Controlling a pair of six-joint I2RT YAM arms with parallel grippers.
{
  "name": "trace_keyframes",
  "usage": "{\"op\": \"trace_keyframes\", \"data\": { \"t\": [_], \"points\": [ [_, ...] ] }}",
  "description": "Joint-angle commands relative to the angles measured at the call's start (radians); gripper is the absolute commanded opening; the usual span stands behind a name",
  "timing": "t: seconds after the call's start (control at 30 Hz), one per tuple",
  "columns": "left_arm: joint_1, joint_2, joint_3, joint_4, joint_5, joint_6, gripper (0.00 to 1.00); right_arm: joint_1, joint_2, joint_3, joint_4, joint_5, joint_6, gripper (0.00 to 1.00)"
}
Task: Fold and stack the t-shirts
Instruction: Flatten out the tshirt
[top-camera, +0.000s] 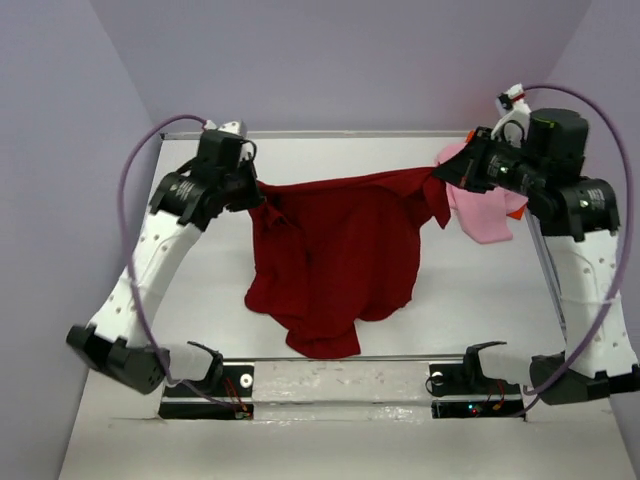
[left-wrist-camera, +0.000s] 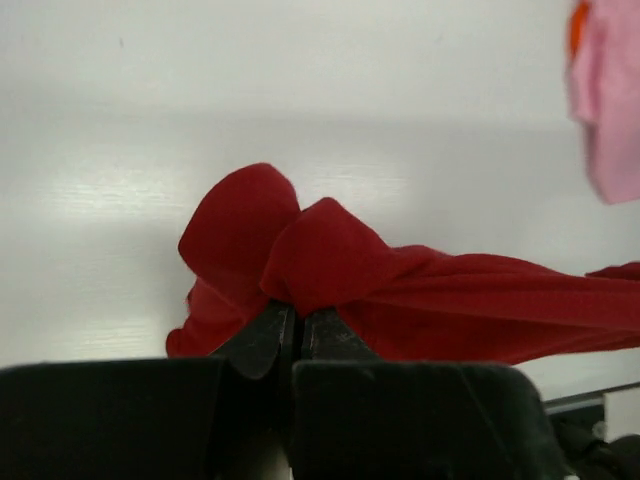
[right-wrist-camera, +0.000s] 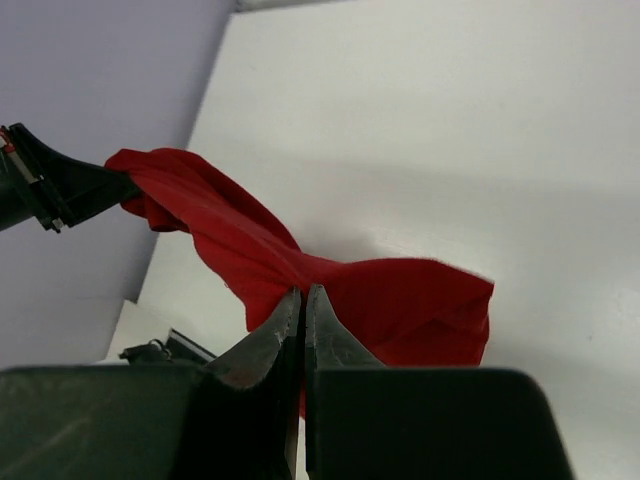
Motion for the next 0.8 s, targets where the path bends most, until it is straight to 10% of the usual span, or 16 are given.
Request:
{"op": "trace_keyframes", "data": {
  "t": [0.0,0.23,0.53,0.77],
  "points": [
    [0.033,0.099,-0.031,0.031,-0.157,0.048,0.00,-0.029,-0.003,-0.129,0.150,0.164,-0.030,0.00],
    [0.033,0.642,0.324,-0.150,-0.212,0.103,0.00,-0.029,0.193,-0.392,0.389,0.124,0.008,0.00],
    [0.080,1.088,0.709,-0.169,-0.180,0.123,0.00,-0.019,0.682,-0.156,0.461,0.141,0.011,0.00],
    [0.172,1.098,0.713,-0.104,-0.224,0.062,0.00,-0.019,0.896,0.106,0.415,0.251,-0.042,0.00]
  ]
}}
